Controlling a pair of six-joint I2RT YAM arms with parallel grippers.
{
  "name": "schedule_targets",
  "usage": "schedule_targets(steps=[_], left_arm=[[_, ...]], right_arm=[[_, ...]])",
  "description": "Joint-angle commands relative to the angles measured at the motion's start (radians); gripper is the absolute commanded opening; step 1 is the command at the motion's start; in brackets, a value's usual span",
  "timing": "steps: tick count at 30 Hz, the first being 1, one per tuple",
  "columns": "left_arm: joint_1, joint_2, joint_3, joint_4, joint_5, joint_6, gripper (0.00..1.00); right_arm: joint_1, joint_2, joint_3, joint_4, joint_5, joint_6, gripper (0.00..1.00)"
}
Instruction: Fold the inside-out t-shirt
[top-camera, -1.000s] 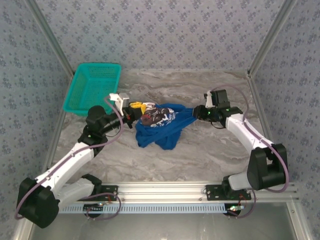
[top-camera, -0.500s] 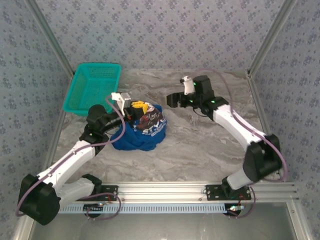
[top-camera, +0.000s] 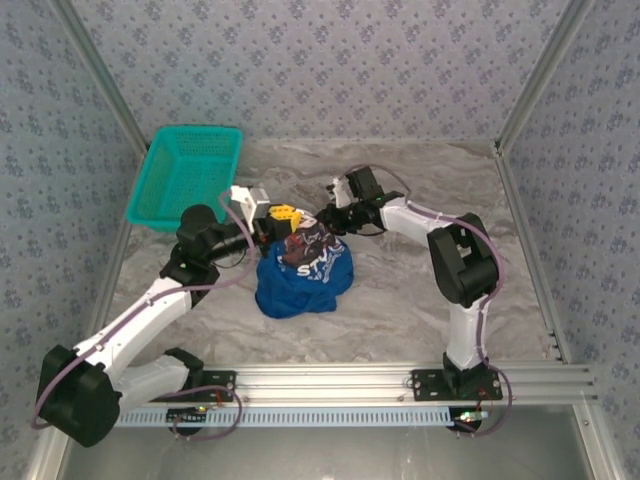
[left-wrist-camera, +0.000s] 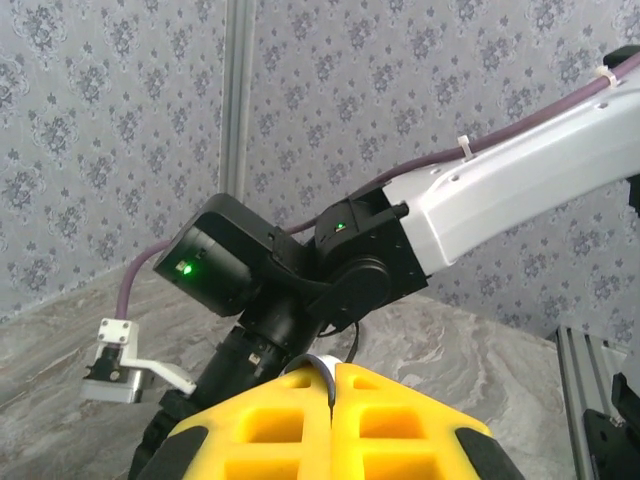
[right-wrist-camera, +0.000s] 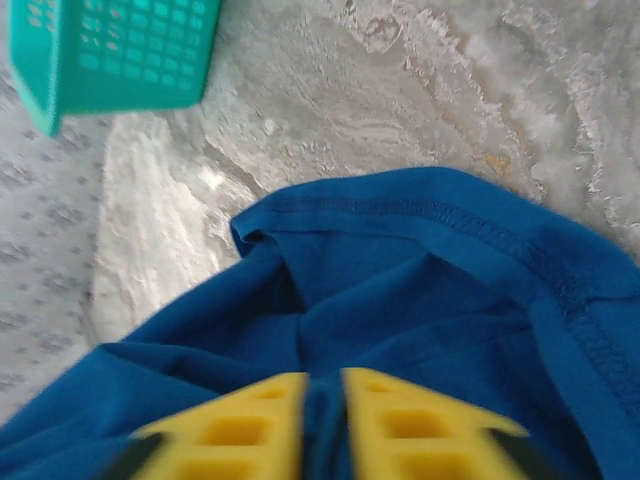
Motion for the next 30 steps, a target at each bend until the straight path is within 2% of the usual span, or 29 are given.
schedule_targets(steps=[1,5,8,13,15,18,20,25,27,30], left_arm=[[-0.017,-0.021,0.034,-0.015,-0.041,0.050,0.00],[-0.044,-0.044,0.014,-0.083,-0.104,0.095,0.00],[-0.055,-0.038,0.003,-0.122,-0.111,0.111,0.00],[-0.101,0.053,-0.004,-0.238,-0.108,0.164,0.00],[-0.120,0.125,-0.018,-0.267,-0.079,0.168,0.03],[-0.137,0.252,-0.028,-0.285,-0.021,0.155,0.13],[-0.149,0.307,-0.014,-0.313,-0.001,0.152,0.27],[-0.163,0.272,0.015,-0.329,-0.008,0.145,0.52],[-0.164,0.248,0.027,-0.307,-0.059,0.127,0.58],[-0.190,0.297,0.094,-0.319,-0.259,0.097,0.63]], right_arm=[[-0.099,-0.127,-0.025,0.200,-0.059,0.166,0.00],[-0.185,-0.276,-0.049,0.392,-0.006,0.266,0.00],[-0.224,-0.345,-0.052,0.536,0.024,0.333,0.00],[-0.222,-0.408,-0.105,0.568,0.035,0.287,0.00],[-0.224,-0.425,-0.172,0.589,0.022,0.288,0.00],[-0.232,-0.445,-0.250,0.585,0.013,0.287,0.00],[-0.232,-0.453,-0.272,0.542,0.004,0.281,0.00],[-0.221,-0.495,-0.295,0.395,0.008,0.226,0.00],[-0.217,-0.512,-0.296,0.342,0.015,0.207,0.00],[-0.211,-0.522,-0.299,0.320,0.010,0.232,0.00]])
